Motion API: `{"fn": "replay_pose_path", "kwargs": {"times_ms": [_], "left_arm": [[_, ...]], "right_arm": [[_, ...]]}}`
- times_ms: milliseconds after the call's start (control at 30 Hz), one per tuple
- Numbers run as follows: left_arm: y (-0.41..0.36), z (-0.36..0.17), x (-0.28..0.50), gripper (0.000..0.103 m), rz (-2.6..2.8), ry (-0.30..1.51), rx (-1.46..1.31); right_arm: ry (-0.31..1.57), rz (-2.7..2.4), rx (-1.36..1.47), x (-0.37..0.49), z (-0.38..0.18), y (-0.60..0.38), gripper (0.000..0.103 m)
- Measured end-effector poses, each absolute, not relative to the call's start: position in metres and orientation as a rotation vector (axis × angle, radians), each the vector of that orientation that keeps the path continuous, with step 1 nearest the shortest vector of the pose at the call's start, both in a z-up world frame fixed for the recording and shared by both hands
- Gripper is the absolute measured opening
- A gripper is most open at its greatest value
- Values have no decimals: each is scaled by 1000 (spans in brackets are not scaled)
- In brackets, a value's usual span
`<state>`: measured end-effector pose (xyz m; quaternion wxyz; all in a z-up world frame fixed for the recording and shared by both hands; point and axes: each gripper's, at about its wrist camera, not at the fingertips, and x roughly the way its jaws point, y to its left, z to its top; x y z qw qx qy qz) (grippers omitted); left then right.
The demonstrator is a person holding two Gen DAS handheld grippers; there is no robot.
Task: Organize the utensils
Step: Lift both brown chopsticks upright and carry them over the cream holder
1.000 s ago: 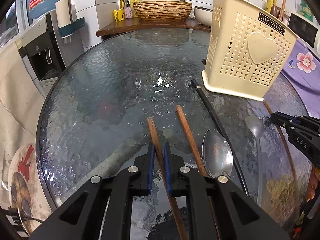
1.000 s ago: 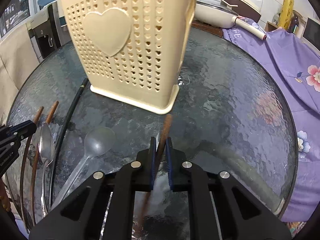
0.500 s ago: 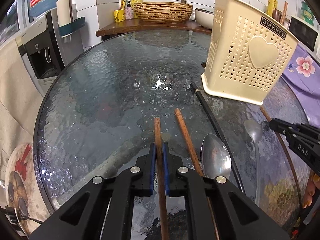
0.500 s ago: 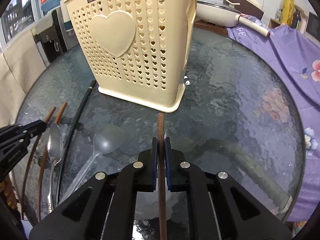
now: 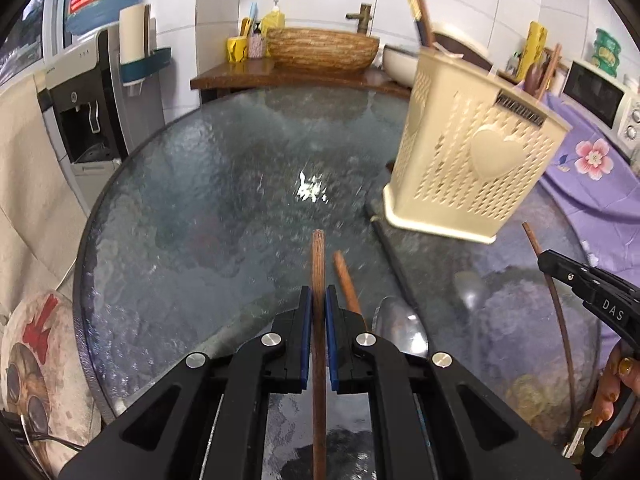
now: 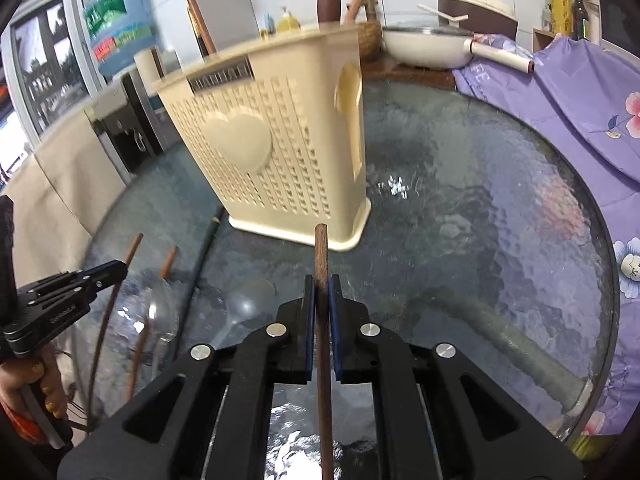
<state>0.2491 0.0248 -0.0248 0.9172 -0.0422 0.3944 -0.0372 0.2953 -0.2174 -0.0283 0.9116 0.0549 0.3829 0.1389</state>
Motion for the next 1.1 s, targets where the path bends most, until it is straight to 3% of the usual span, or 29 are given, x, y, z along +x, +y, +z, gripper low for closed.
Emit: {"fn": "replay_pose_path", "kwargs": {"times_ms": [667, 1100], "left_arm": [[3, 68, 200, 7, -232, 569, -104], [-9, 93, 181, 7, -290, 507, -77]], "right_arm": [[530, 391, 114, 229, 69, -222, 7], [469, 412, 70, 204, 98, -213, 7]]}}
